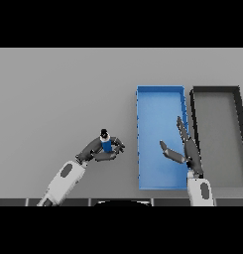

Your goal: Pick up the blue pipe and place it into the blue bin.

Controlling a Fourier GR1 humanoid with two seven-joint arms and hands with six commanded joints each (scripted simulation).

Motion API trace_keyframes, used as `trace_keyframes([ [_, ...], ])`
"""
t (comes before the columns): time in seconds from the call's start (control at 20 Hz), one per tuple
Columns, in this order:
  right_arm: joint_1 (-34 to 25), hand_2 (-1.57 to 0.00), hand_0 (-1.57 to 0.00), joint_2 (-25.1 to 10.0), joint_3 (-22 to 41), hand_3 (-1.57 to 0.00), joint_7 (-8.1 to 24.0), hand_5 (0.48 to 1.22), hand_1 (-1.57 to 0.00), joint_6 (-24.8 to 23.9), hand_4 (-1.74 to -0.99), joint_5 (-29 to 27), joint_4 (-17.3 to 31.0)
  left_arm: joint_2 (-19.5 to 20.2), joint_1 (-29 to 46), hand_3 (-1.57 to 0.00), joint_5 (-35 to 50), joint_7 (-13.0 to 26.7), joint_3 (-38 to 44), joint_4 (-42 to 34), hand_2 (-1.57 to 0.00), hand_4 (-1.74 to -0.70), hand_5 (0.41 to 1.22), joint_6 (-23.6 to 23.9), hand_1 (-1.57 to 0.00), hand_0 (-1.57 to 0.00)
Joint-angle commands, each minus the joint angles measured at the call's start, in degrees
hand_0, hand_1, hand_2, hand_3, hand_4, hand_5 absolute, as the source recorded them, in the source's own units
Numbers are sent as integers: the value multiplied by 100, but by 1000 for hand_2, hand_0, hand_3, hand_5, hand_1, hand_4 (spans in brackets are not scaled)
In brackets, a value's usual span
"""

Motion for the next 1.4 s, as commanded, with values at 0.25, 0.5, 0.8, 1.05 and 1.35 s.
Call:
trace_keyframes([
  [0.25,-15,1,1,91,84,1,-36,616,1,-33,-1255,84,45,-92,54,-1307,-294,-316,-137,-79,-1388,-1649,1139,308,-1366,-1334],
  [0.5,-72,1,1,81,76,1,12,627,1,-74,-1248,138,76,-138,-20,-1415,-125,-487,-157,-682,-1511,-1706,1194,340,-1504,-1493],
  [0.8,-53,1,1,-60,-11,1,-160,635,1,9,-1217,99,150,-111,-283,-1445,35,-22,-292,-1475,-1555,-1723,1214,257,-1553,-1551],
  [1.05,-55,1,1,-79,-10,1,-193,631,1,-18,-1189,149,131,-131,-444,-1442,60,363,-359,-1551,-1566,-1727,1219,195,-1565,-1564],
  [1.35,147,1,1,47,6,1,-250,629,1,-166,-1186,193,16,-48,-375,-1443,81,369,-389,-1619,-1570,-1730,1219,126,-1569,-1569],
])
